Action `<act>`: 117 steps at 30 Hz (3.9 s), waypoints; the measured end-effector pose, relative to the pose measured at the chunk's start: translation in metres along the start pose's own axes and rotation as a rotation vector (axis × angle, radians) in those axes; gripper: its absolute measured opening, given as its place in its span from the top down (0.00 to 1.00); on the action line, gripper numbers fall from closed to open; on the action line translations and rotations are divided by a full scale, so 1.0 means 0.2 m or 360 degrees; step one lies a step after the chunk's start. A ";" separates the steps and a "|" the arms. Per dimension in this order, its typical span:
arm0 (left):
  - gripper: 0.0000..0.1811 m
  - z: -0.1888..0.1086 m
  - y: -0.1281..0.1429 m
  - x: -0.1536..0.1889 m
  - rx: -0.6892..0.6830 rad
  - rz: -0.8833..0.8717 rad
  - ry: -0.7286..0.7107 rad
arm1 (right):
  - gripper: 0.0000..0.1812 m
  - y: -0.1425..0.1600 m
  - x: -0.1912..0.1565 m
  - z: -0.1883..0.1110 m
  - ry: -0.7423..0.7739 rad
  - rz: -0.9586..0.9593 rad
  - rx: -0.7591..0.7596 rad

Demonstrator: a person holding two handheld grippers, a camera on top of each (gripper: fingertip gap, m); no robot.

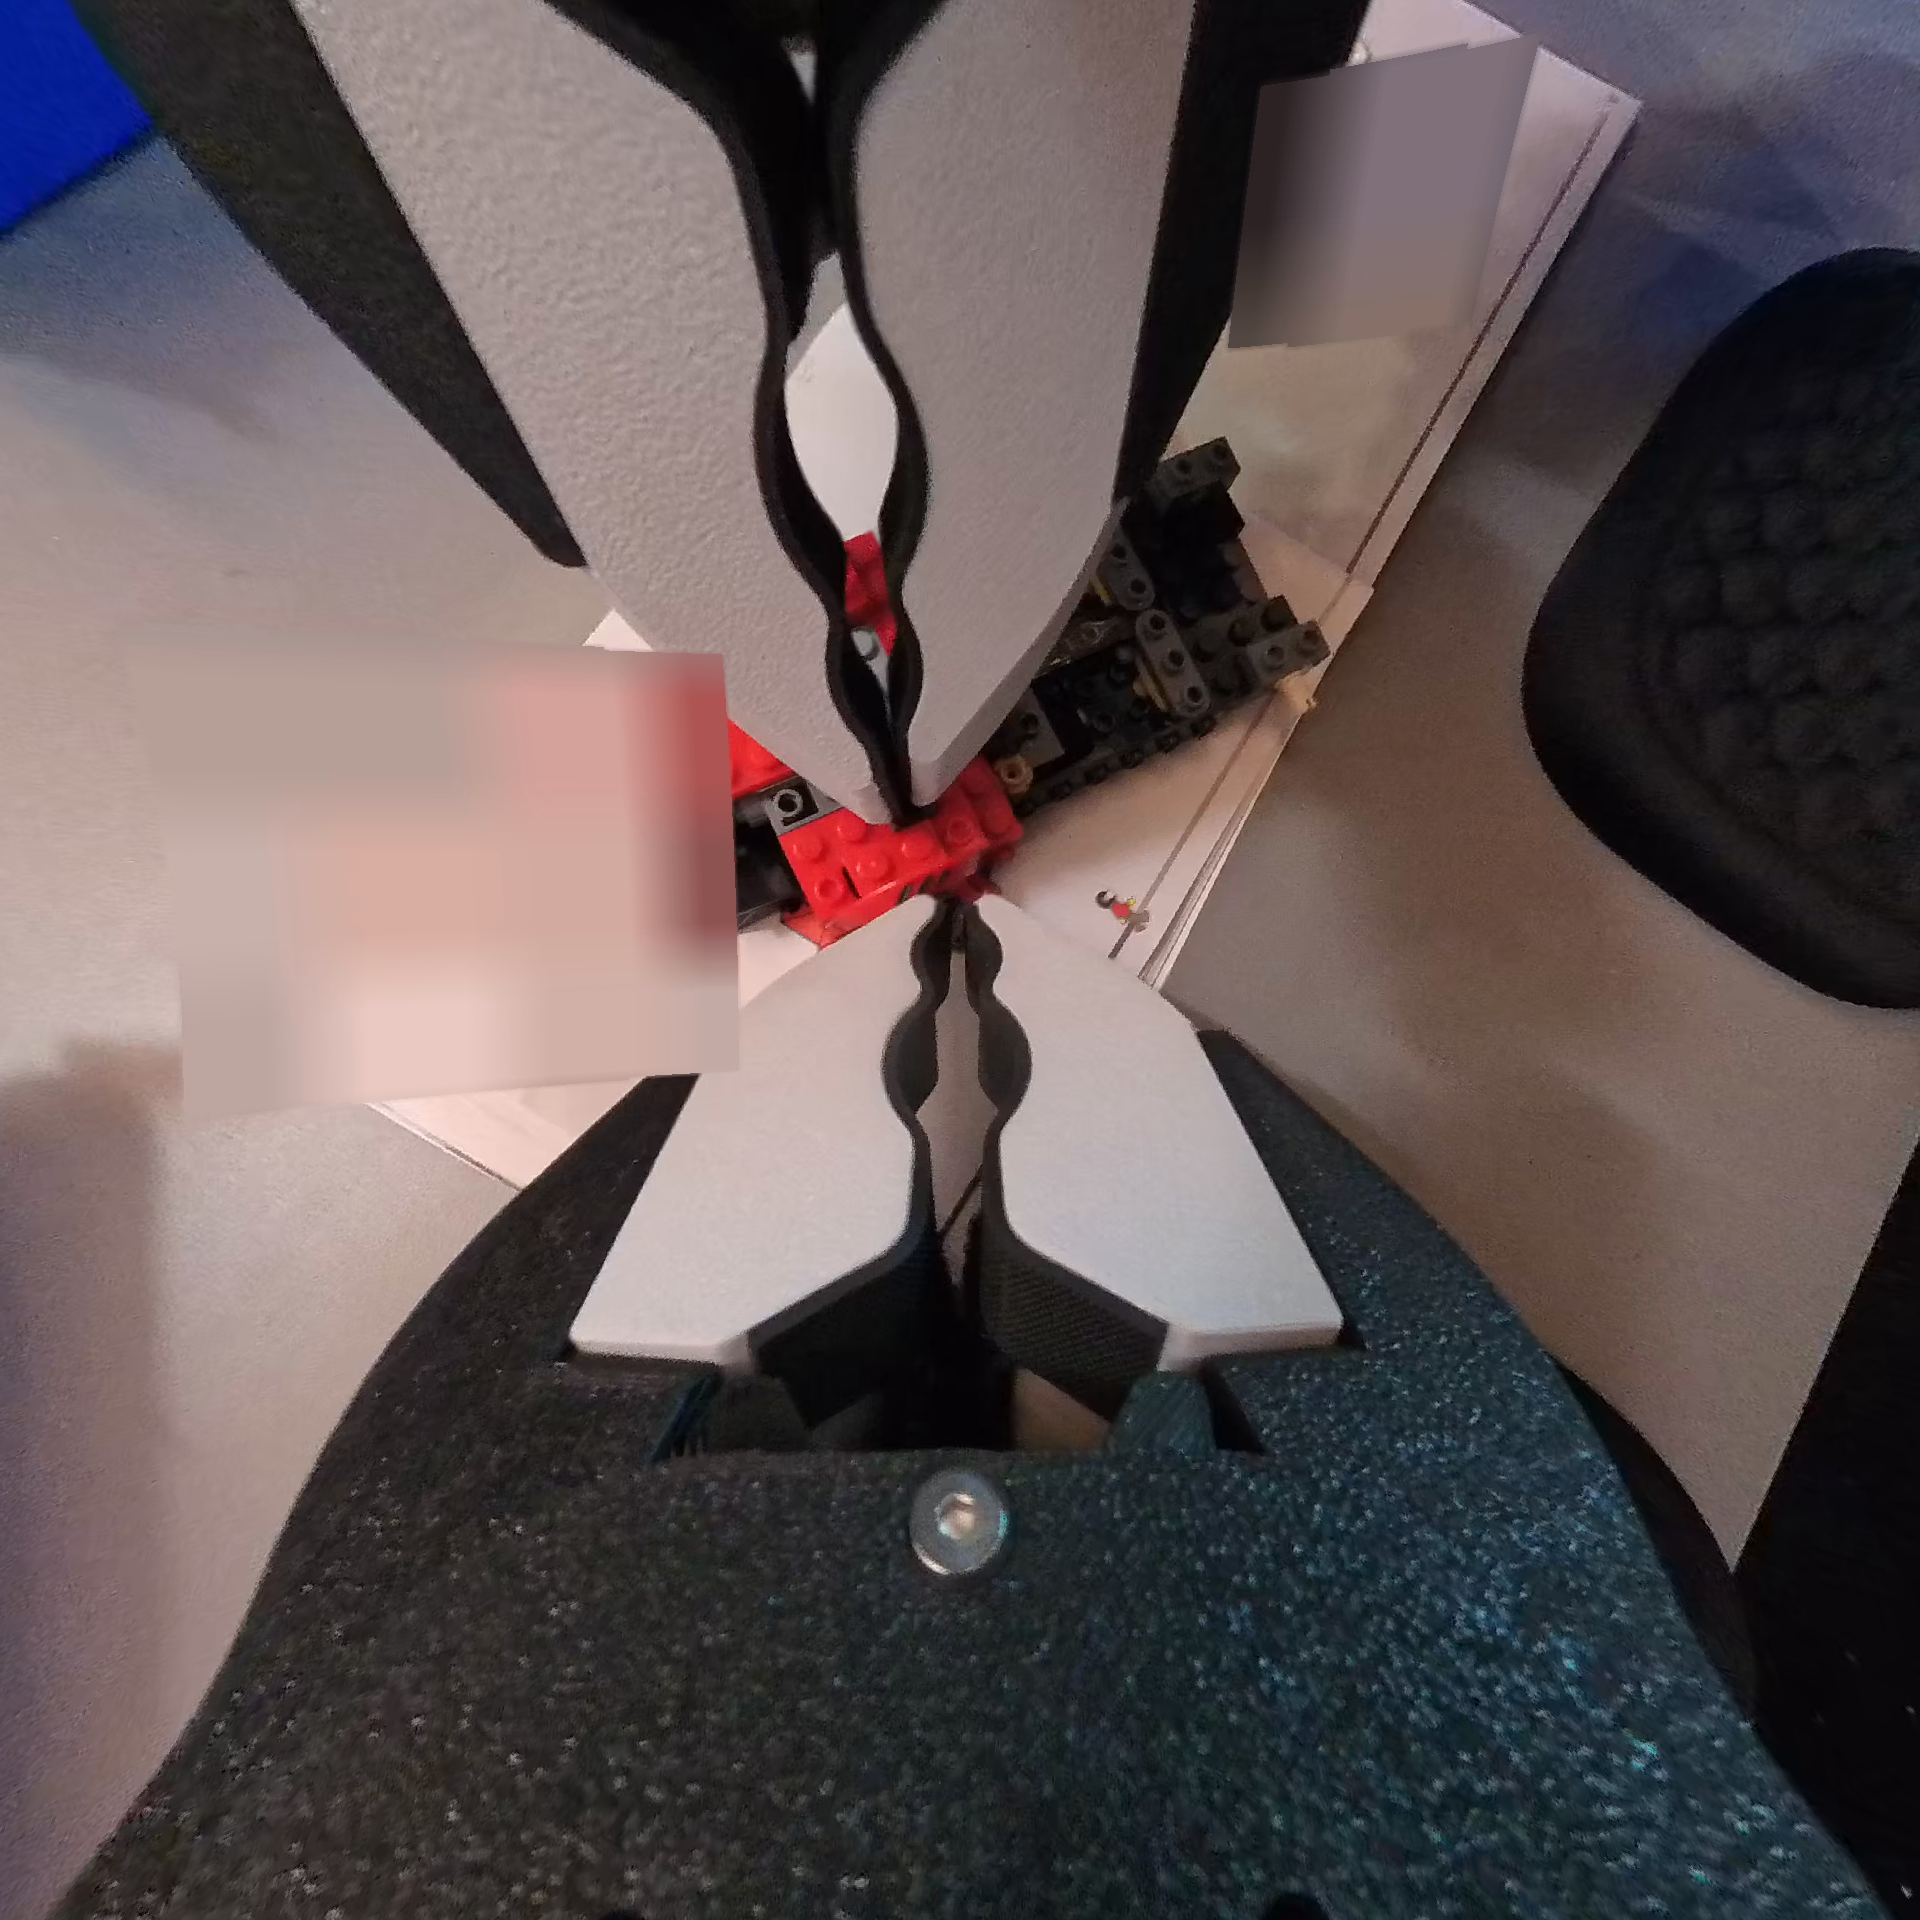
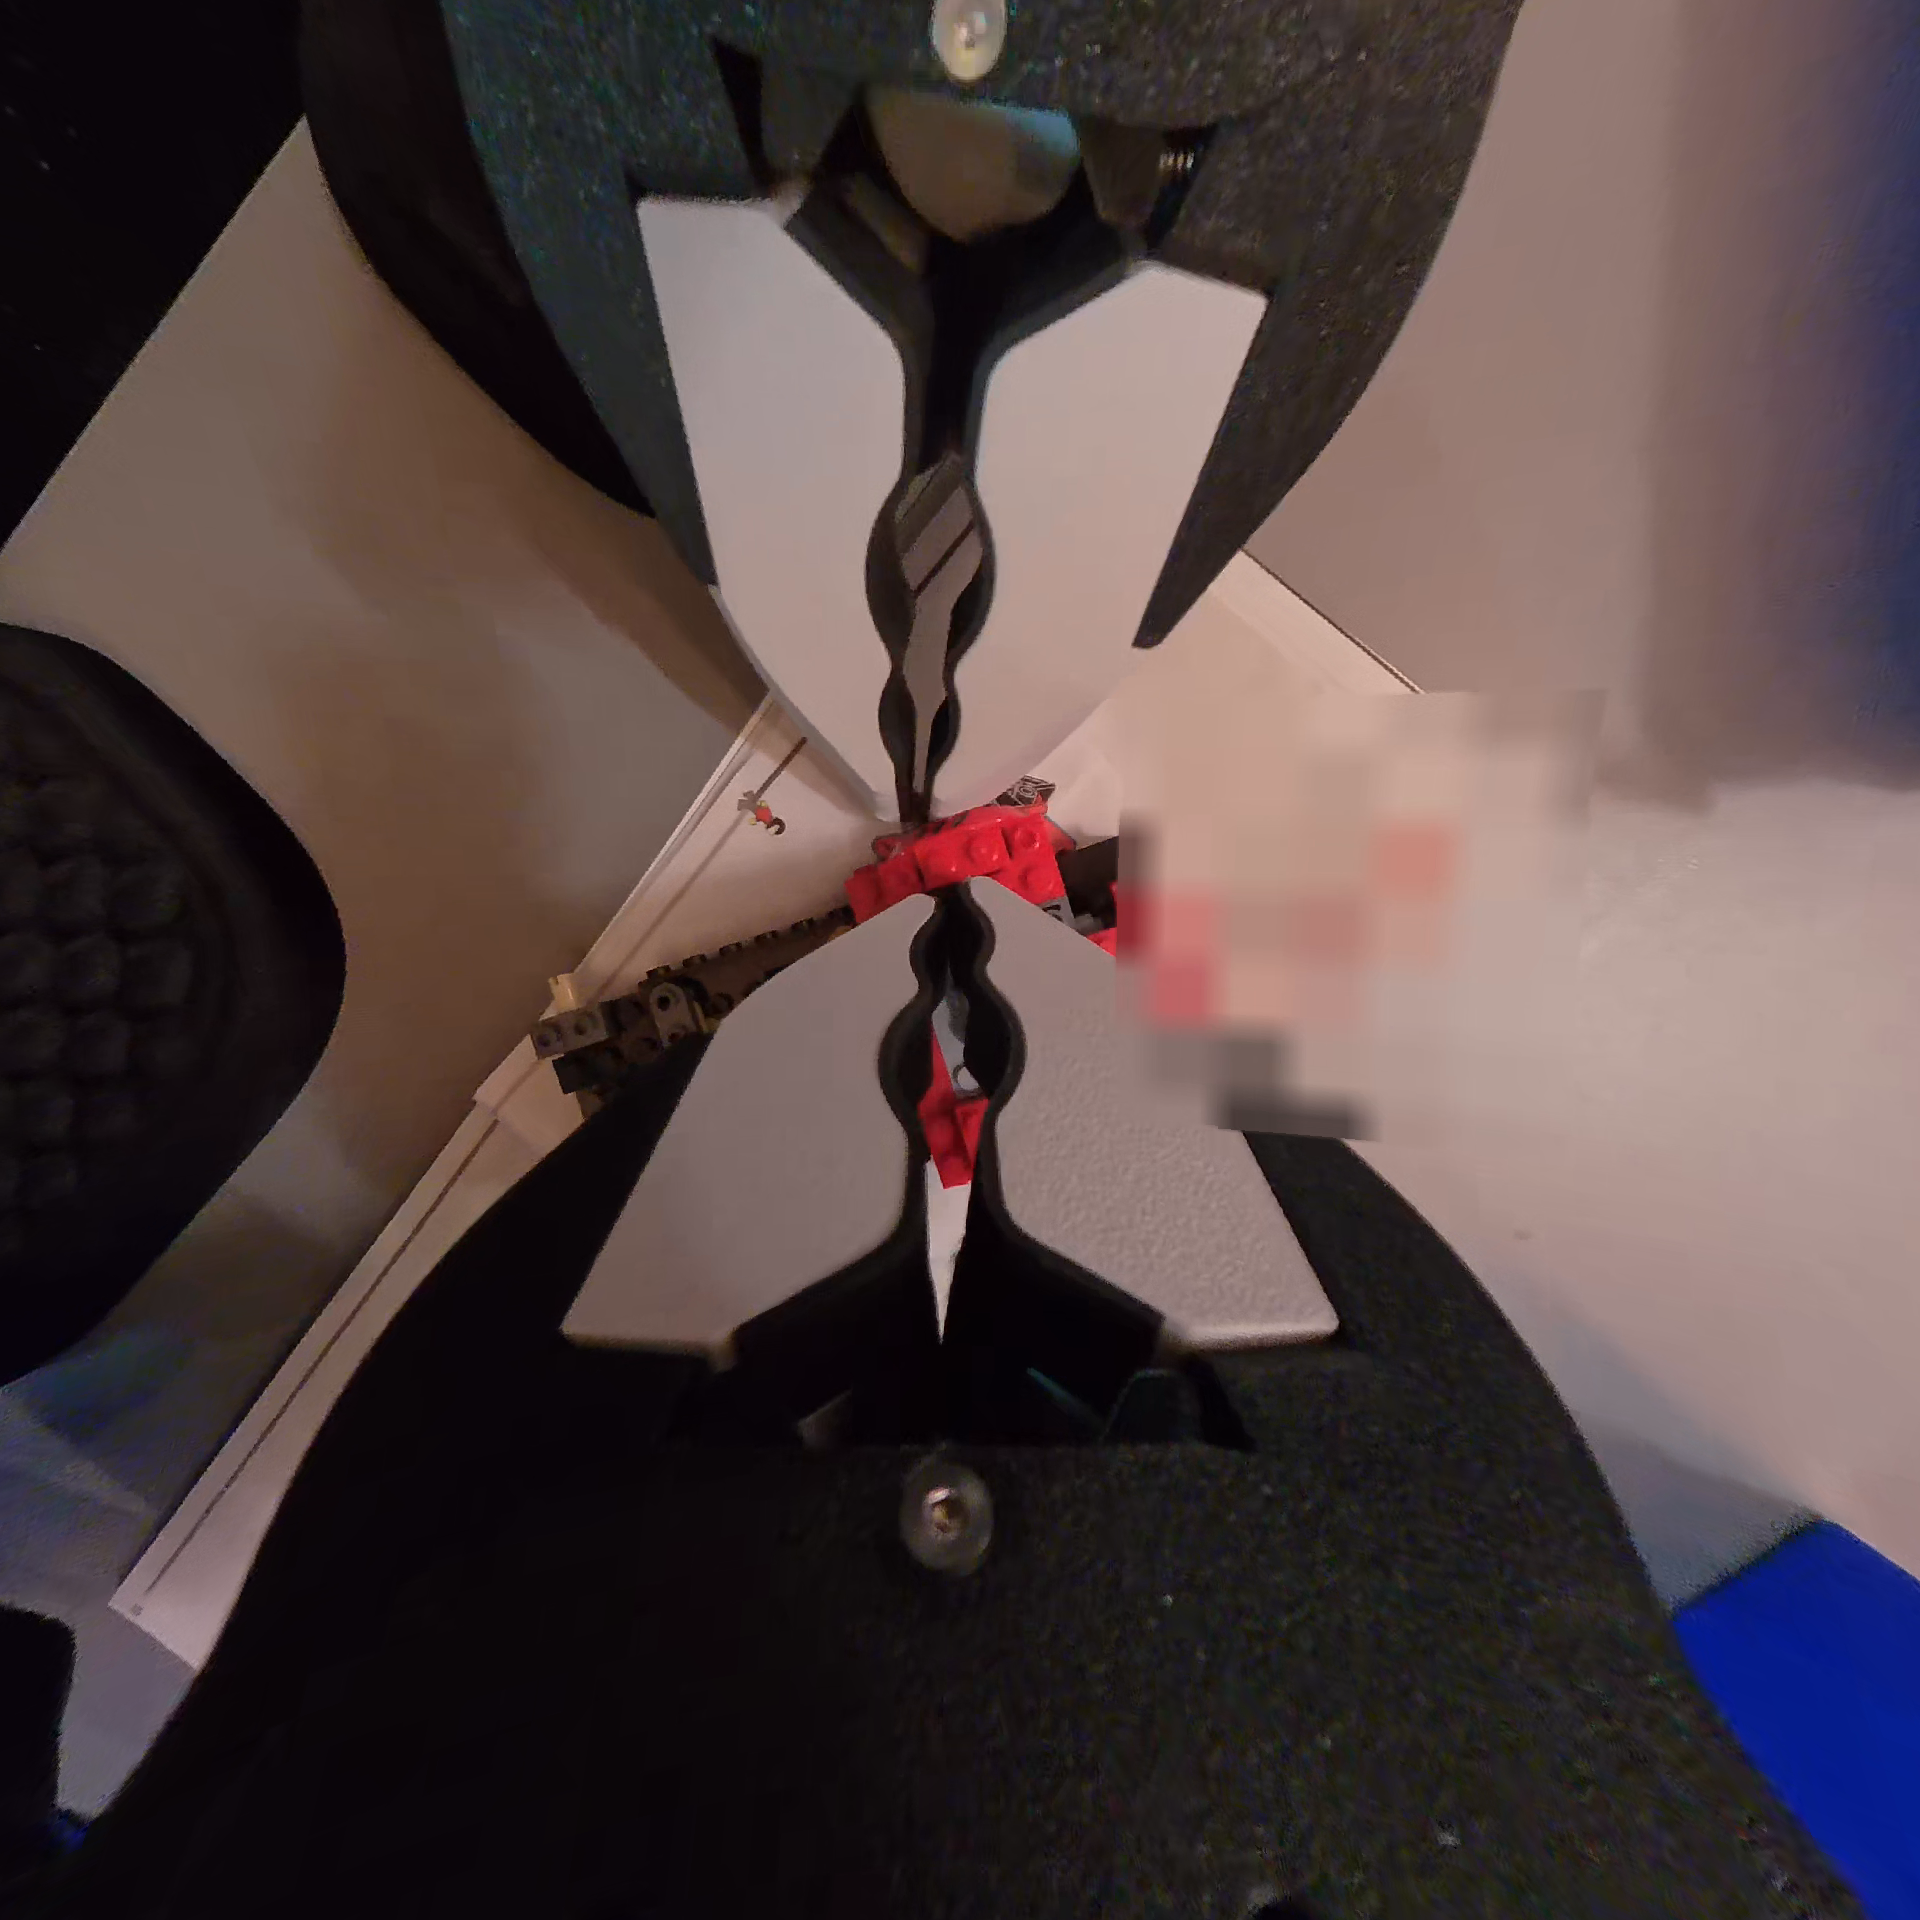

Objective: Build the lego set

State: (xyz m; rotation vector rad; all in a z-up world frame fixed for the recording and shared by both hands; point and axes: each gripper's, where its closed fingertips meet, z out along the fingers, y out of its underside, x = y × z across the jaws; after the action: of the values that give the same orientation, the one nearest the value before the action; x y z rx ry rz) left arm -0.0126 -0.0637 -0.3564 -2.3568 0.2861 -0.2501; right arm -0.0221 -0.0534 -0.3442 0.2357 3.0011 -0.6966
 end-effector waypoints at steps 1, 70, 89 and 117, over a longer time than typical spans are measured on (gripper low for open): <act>0.99 0.00 0.00 0.00 -0.0003 0.0003 0.0006 | 1.00 0.00 0.00 0.00 -0.0002 0.0009 -0.0002; 1.00 0.01 0.00 0.00 0.0026 -0.0142 0.0102 | 1.00 0.02 0.05 -0.01 0.0176 0.0023 -0.0013; 1.00 0.02 0.00 0.00 0.0009 -0.0147 0.0110 | 1.00 0.00 0.03 0.00 0.0093 0.0117 -0.0058; 1.00 -0.02 -0.03 0.01 0.0123 -0.0151 0.0141 | 0.99 -0.08 0.03 -0.12 -0.0002 0.0186 0.0274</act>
State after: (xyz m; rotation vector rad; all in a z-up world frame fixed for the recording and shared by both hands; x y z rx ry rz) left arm -0.0115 -0.0620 -0.3493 -2.2894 0.2031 -0.4049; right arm -0.0305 -0.0571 -0.3164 0.4142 2.8987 -0.9423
